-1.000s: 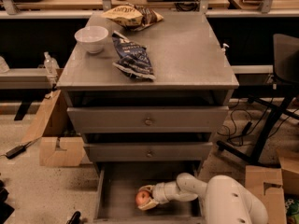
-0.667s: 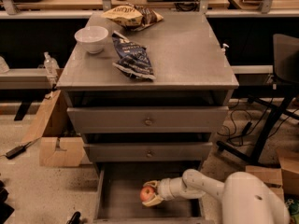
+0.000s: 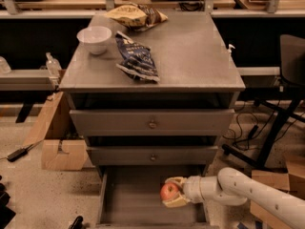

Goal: Pick apple from bottom drawer and place on counter

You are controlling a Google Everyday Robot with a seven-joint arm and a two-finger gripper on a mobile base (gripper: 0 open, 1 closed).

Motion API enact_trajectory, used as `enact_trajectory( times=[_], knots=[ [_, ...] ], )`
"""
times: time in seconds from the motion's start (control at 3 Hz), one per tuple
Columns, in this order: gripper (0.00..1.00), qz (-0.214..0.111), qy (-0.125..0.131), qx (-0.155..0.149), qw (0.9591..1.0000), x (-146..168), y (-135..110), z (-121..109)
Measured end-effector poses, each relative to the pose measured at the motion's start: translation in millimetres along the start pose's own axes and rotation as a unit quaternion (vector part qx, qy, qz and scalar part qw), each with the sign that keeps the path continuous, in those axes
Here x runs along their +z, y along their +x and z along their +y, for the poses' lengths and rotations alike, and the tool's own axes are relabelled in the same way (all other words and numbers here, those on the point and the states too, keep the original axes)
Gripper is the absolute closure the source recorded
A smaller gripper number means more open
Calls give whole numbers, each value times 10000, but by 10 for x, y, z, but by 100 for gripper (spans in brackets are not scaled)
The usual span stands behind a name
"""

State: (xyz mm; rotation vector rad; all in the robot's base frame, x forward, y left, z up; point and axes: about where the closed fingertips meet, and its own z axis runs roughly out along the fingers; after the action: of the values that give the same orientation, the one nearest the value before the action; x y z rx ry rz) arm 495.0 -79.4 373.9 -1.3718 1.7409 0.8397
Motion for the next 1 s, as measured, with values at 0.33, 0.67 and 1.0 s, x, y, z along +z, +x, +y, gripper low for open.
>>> enact_trajectory(
  times=[0.33,0.67,1.0],
  knots=[
    [100,1,119,76,9999,-553,-552,351],
    [100,-31,379,180,9991,-1086,-1119,396],
    [100,-44,646,428,9970,-1374,-1483,224]
  ],
)
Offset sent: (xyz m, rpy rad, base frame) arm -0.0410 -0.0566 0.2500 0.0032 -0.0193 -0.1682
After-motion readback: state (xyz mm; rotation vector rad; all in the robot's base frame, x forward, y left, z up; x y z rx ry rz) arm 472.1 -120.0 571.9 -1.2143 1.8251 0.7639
